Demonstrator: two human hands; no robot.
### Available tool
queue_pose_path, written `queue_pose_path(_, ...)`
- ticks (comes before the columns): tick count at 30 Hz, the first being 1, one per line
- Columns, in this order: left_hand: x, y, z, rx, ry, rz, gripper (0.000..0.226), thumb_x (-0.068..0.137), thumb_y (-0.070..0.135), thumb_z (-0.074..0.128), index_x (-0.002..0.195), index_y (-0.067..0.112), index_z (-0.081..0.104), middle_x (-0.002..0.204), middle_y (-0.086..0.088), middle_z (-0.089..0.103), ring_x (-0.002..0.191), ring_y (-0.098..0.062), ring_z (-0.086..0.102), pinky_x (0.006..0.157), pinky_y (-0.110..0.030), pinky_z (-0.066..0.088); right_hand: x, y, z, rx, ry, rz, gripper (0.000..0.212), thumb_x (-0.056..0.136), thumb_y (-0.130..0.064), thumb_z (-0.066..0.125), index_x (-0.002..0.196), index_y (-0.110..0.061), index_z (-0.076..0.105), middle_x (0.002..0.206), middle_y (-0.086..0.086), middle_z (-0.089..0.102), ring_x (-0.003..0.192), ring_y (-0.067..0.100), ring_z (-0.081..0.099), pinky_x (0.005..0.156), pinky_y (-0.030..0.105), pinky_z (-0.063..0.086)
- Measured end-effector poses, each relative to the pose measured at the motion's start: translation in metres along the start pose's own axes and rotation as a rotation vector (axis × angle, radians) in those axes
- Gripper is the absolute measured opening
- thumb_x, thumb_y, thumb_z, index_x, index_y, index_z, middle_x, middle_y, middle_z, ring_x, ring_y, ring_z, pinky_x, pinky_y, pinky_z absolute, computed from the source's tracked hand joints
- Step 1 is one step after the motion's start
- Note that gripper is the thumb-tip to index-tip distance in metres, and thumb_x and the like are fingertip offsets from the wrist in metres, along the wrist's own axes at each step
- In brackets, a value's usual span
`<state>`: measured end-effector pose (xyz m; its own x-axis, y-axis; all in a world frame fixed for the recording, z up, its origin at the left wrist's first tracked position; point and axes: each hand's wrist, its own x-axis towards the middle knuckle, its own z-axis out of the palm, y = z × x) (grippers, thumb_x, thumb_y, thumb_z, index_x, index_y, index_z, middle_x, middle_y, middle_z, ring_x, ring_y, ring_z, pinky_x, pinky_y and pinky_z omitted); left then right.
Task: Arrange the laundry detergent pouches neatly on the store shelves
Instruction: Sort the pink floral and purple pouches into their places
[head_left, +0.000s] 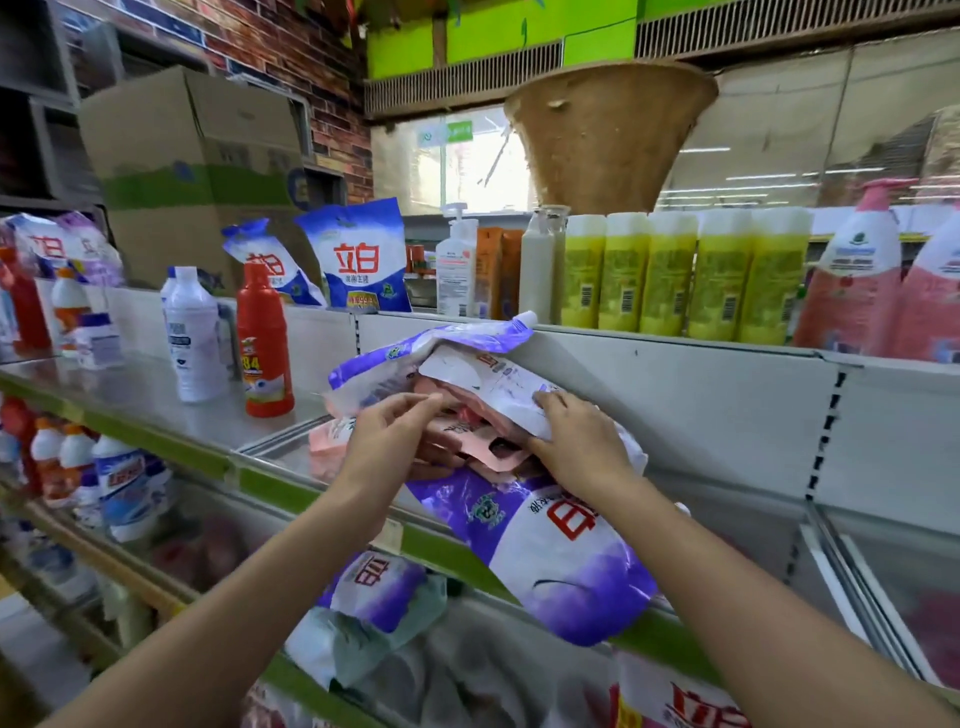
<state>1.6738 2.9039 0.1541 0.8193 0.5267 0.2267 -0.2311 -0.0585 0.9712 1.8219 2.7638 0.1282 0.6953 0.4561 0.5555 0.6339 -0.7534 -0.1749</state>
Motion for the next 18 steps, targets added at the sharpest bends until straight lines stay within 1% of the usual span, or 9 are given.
queue_pose_path(3,0.017,0.004,-0.002,0.040,0.018,0.030,0.017,0.096,0.025,0.055,0.092,0.012,0.065,0.076,-0.014,0.073,0.051,-0.022,0.063,0.050,-0.028,0.052,0.001,0.004,0.002,-0.059,0.056,-0.010,0.044,0.097,-0.034,0.045,0.139,-0.023,0.046,0.140,0.002,0.054,0.126,0.027,0.049,0.100,0.037,0.036)
queue_pose_path(5,0.026,0.004,0.001,0.082,0.035,0.047,0.019,0.095,0.027,0.055,0.093,0.011,0.065,0.078,-0.013,0.074,0.052,-0.022,0.062,0.047,-0.027,0.047,0.000,0.013,0.001,-0.023,0.109,-0.010,0.043,0.096,-0.024,0.045,0.139,-0.026,0.049,0.138,0.001,0.057,0.123,0.028,0.053,0.095,0.038,0.039)
queue_pose_path(7,0.034,0.003,0.006,0.094,0.036,0.057,0.019,0.095,0.025,0.054,0.095,0.009,0.064,0.082,-0.013,0.074,0.054,-0.021,0.062,0.044,-0.024,0.045,-0.005,0.031,-0.004,0.075,0.146,-0.011,0.043,0.095,-0.023,0.047,0.137,-0.030,0.053,0.133,-0.001,0.062,0.118,0.028,0.058,0.089,0.036,0.043)
queue_pose_path(9,0.042,0.002,0.015,0.098,0.032,0.068,0.018,0.095,0.023,0.054,0.095,0.008,0.064,0.084,-0.014,0.072,0.056,-0.019,0.062,0.042,-0.023,0.045,-0.015,0.054,-0.016,0.237,0.152,-0.035,0.043,0.092,-0.029,0.044,0.133,-0.031,0.058,0.127,-0.004,0.066,0.114,0.019,0.062,0.081,0.029,0.045)
queue_pose_path(11,0.049,0.003,0.026,0.097,0.006,0.091,0.015,0.095,0.022,0.055,0.094,0.011,0.063,0.086,-0.014,0.071,0.062,-0.021,0.064,0.050,-0.026,0.050,-0.029,0.073,-0.027,0.389,0.163,-0.081,0.040,0.091,-0.027,0.044,0.126,-0.027,0.064,0.113,-0.012,0.071,0.103,0.000,0.064,0.074,0.021,0.044)
queue_pose_path(13,0.053,0.003,0.039,0.105,-0.058,0.101,0.009,0.094,0.020,0.056,0.095,0.013,0.062,0.092,-0.013,0.071,0.072,-0.022,0.065,0.066,-0.034,0.055,-0.044,0.086,-0.032,0.456,0.234,-0.072,0.034,0.091,-0.018,0.048,0.119,-0.021,0.067,0.092,-0.025,0.069,0.085,-0.022,0.057,0.067,0.011,0.042)
queue_pose_path(15,0.054,0.003,0.053,0.112,-0.145,0.095,0.006,0.095,0.013,0.056,0.098,0.012,0.060,0.096,-0.011,0.068,0.079,-0.020,0.065,0.075,-0.036,0.054,-0.054,0.096,-0.035,0.527,0.316,0.007,0.029,0.089,-0.014,0.051,0.111,-0.013,0.069,0.078,-0.027,0.062,0.068,-0.026,0.051,0.060,0.005,0.038)
queue_pose_path(17,0.055,0.000,0.064,0.117,-0.207,0.091,0.012,0.094,0.009,0.054,0.106,0.012,0.057,0.101,-0.012,0.063,0.088,-0.023,0.063,0.087,-0.042,0.053,-0.061,0.103,-0.041,0.674,0.418,0.133,0.018,0.091,-0.008,0.056,0.104,-0.008,0.069,0.075,-0.019,0.064,0.062,-0.023,0.052,0.059,0.003,0.039)
queue_pose_path(18,0.056,-0.001,0.069,0.124,-0.229,0.077,0.018,0.094,0.010,0.056,0.112,0.011,0.056,0.104,-0.012,0.062,0.093,-0.026,0.063,0.094,-0.046,0.052,-0.063,0.105,-0.046,0.779,0.472,0.205,0.013,0.094,-0.005,0.057,0.098,-0.011,0.068,0.073,-0.019,0.067,0.061,-0.020,0.055,0.060,0.004,0.042)
